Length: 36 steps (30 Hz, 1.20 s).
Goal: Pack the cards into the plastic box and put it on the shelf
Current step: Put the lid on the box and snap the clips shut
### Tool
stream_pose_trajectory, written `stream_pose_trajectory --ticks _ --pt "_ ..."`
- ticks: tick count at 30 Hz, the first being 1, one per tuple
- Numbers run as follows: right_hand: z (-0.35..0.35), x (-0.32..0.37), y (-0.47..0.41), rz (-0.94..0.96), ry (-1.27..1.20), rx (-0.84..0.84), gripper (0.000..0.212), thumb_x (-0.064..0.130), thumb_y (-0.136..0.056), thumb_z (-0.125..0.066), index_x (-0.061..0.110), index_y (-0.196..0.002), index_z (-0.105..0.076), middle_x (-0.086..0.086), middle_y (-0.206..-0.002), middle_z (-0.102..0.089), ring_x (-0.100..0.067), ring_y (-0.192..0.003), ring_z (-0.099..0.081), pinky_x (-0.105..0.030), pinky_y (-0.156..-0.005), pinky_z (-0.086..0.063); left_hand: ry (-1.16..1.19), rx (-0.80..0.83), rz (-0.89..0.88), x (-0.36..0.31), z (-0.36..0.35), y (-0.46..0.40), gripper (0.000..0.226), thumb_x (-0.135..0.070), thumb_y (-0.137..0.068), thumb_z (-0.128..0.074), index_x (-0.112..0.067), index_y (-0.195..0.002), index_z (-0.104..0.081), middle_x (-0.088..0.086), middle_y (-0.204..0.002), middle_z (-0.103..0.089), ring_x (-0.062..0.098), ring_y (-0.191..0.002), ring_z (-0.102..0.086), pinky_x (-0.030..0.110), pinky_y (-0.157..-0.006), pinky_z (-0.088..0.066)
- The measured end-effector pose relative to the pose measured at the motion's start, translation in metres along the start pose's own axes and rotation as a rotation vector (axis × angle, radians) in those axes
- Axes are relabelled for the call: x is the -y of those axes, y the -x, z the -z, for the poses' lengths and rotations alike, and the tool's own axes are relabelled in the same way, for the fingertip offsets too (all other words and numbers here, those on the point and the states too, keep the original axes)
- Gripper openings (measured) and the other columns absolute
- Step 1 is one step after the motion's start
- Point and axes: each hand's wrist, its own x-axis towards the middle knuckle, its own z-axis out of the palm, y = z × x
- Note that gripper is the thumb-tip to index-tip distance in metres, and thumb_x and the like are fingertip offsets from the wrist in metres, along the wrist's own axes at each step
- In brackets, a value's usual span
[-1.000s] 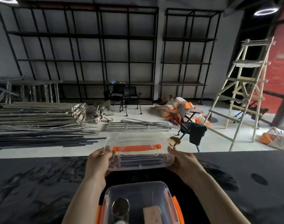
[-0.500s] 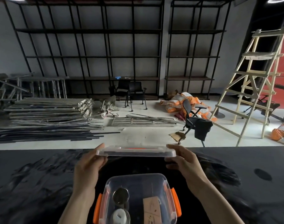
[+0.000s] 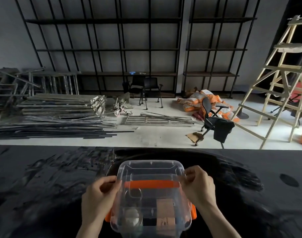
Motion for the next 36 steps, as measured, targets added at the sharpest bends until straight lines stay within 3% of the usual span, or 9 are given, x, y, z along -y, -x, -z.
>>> stream_pose_trajectory --ticks 5,8,12,17,23,26,28,32,36 --pt "-0.011 -0.01 0.01 -0.055 0.099 0.052 0.022 0.047 -0.084 -0.072 0.026 -0.089 -0.065 0.012 -0.057 -0.071 0.001 -0.059 -0.059 -0.023 -0.052 -0.04 -0.127 0.026 0.069 0.004 -0.002 0.009 0.023 -0.058 -0.071 -0.077 -0.037 -0.078 -0.071 -0.013 -0.074 -0.073 0.001 -0.071 -0.065 0.025 -0.056 -0.044" --pt "-0.013 -0.015 0.009 -0.064 0.126 0.066 0.029 0.058 -0.084 -0.066 0.029 -0.088 -0.065 0.009 -0.087 -0.069 -0.004 -0.071 -0.058 -0.026 -0.059 -0.043 -0.162 0.05 0.088 0.008 -0.002 0.006 0.027 -0.058 -0.071 -0.077 -0.036 -0.083 -0.068 -0.012 -0.081 -0.072 0.004 -0.075 -0.064 0.029 -0.061 -0.048" --pt "-0.009 -0.025 0.003 -0.235 0.077 0.279 0.069 0.068 -0.078 -0.064 0.025 -0.131 -0.057 -0.004 -0.126 -0.061 -0.022 -0.106 -0.063 -0.035 -0.083 -0.054 -0.171 0.199 0.201 0.018 -0.002 -0.007 0.051 -0.06 -0.071 -0.076 -0.032 -0.109 -0.057 -0.009 -0.104 -0.064 0.014 -0.094 -0.062 0.034 -0.077 -0.047" --pt "-0.004 -0.032 -0.002 -0.466 -0.13 0.504 0.077 0.065 -0.062 -0.073 0.023 -0.125 -0.059 -0.004 -0.107 -0.072 -0.022 -0.088 -0.074 -0.046 -0.073 -0.066 -0.017 0.386 0.345 0.031 -0.004 -0.017 0.066 -0.06 -0.064 -0.076 -0.017 -0.113 -0.072 0.004 -0.093 -0.077 0.02 -0.091 -0.07 0.04 -0.087 -0.052" --pt "-0.021 -0.027 -0.019 -0.431 -0.153 0.33 0.073 0.07 -0.054 -0.07 0.015 -0.102 -0.073 -0.004 -0.09 -0.077 -0.023 -0.078 -0.075 -0.041 -0.071 -0.065 0.091 0.235 0.308 0.017 -0.026 -0.035 0.048 -0.048 -0.073 -0.077 -0.004 -0.092 -0.073 0.019 -0.093 -0.074 0.031 -0.09 -0.069 0.037 -0.074 -0.047" --pt "-0.028 -0.019 -0.031 -0.431 -0.135 0.249 0.067 0.069 -0.061 -0.068 0.004 -0.08 -0.072 -0.002 -0.069 -0.069 -0.021 -0.062 -0.063 -0.033 -0.058 -0.052 0.07 0.152 0.306 0.012 -0.041 -0.052 0.05 -0.055 -0.072 -0.077 -0.016 -0.101 -0.067 0.005 -0.091 -0.071 0.025 -0.089 -0.065 0.036 -0.08 -0.05" --pt "-0.032 -0.012 -0.039 -0.433 -0.113 0.226 0.054 0.069 -0.064 -0.067 0.015 -0.071 -0.068 -0.001 -0.067 -0.065 -0.019 -0.058 -0.058 -0.031 -0.056 -0.049 0.045 0.14 0.31 0.009 -0.048 -0.061 0.057 -0.06 -0.07 -0.075 -0.013 -0.101 -0.068 0.002 -0.084 -0.071 0.021 -0.081 -0.066 0.033 -0.07 -0.048" --pt "-0.033 -0.012 -0.049 -0.444 -0.113 0.215 0.051 0.061 -0.074 -0.073 0.014 -0.094 -0.068 -0.002 -0.084 -0.07 -0.016 -0.067 -0.063 -0.026 -0.059 -0.05 0.069 0.175 0.296 0.015 -0.05 -0.066 0.057 -0.059 -0.065 -0.076 -0.012 -0.097 -0.073 0.002 -0.075 -0.069 0.02 -0.069 -0.063 0.029 -0.059 -0.041" --pt "-0.032 -0.021 -0.047 -0.507 -0.189 0.291 0.069 0.062 -0.052 -0.079 0.007 -0.094 -0.072 -0.002 -0.077 -0.068 -0.019 -0.065 -0.063 -0.032 -0.062 -0.054 0.156 0.236 0.288 0.022 -0.044 -0.063 0.041 -0.041 -0.068 -0.086 -0.016 -0.099 -0.074 0.006 -0.091 -0.075 0.021 -0.082 -0.069 0.031 -0.065 -0.047"
